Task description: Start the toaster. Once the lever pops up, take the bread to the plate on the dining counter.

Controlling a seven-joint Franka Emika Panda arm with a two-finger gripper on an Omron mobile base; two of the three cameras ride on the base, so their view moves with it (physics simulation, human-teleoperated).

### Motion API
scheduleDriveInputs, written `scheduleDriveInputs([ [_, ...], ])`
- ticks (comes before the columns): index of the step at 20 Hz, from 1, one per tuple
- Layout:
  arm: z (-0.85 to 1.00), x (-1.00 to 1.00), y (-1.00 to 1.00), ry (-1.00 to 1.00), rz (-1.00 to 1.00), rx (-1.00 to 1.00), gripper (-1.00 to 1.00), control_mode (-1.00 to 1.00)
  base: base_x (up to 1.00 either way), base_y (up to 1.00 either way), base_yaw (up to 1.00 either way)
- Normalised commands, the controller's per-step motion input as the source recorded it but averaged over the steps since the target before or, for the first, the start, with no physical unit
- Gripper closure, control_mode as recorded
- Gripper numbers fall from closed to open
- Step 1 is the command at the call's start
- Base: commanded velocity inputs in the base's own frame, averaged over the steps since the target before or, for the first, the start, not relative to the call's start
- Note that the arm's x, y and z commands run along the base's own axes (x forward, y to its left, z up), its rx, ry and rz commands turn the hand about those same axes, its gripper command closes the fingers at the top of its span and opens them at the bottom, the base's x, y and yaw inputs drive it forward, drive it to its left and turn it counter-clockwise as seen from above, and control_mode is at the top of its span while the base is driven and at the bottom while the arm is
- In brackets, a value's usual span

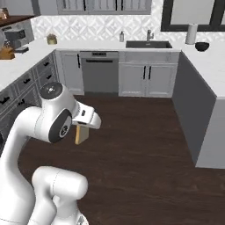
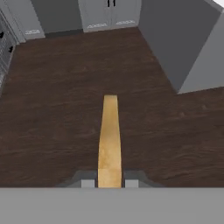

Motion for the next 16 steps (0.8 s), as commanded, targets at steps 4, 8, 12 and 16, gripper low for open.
scheduleDriveInputs([
  [4,0.00,0.00,0.00,0.00,0.00,0.00,1.00,1.00,1.00,-0.54,-0.34],
  [8,0.00,0.00,0.00,0.00,0.00,0.00,1.00,1.00,1.00,-0.60,-0.24],
  [12,0.00,0.00,0.00,0.00,0.00,0.00,1.00,1.00,1.00,-0.78,-0.11],
  [16,0.00,0.00,0.00,0.00,0.00,0.00,1.00,1.00,0.98,-0.98,0.00],
])
